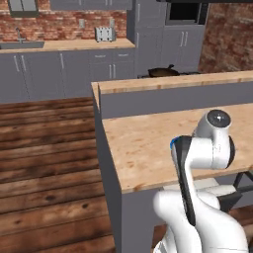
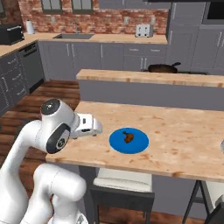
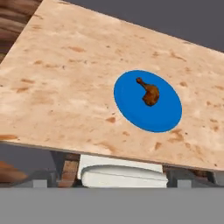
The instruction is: Take the chicken drumsticks from the pan and place one on each plate on the dining counter.
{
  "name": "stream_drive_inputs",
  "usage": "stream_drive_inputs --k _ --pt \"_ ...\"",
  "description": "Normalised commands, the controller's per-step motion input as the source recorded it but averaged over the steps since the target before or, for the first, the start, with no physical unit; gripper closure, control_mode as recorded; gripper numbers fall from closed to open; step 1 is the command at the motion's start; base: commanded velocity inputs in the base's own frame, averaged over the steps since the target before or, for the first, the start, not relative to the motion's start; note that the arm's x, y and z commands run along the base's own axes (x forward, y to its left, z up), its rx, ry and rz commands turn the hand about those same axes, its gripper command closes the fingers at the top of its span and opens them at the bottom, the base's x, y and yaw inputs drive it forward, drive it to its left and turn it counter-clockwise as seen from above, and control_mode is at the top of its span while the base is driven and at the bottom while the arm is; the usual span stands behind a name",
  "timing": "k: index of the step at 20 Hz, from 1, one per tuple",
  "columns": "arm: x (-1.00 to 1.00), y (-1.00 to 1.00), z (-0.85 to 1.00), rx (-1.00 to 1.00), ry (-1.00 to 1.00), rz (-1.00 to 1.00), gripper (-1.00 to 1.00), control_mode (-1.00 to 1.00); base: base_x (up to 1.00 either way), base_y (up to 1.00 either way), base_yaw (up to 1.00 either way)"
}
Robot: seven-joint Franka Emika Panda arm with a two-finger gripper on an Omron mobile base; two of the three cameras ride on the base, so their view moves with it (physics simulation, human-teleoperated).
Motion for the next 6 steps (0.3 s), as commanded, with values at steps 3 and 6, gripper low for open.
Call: stream_drive_inputs --k 3,6 --pt "-1.00 0.85 1.00 -0.10 0.56 0.28 -1.00 -1.00 0.00 0.00 0.00" --pt "-1.00 0.75 0.70 -0.06 0.39 0.19 -1.00 -1.00 0.00 0.00 0.00"
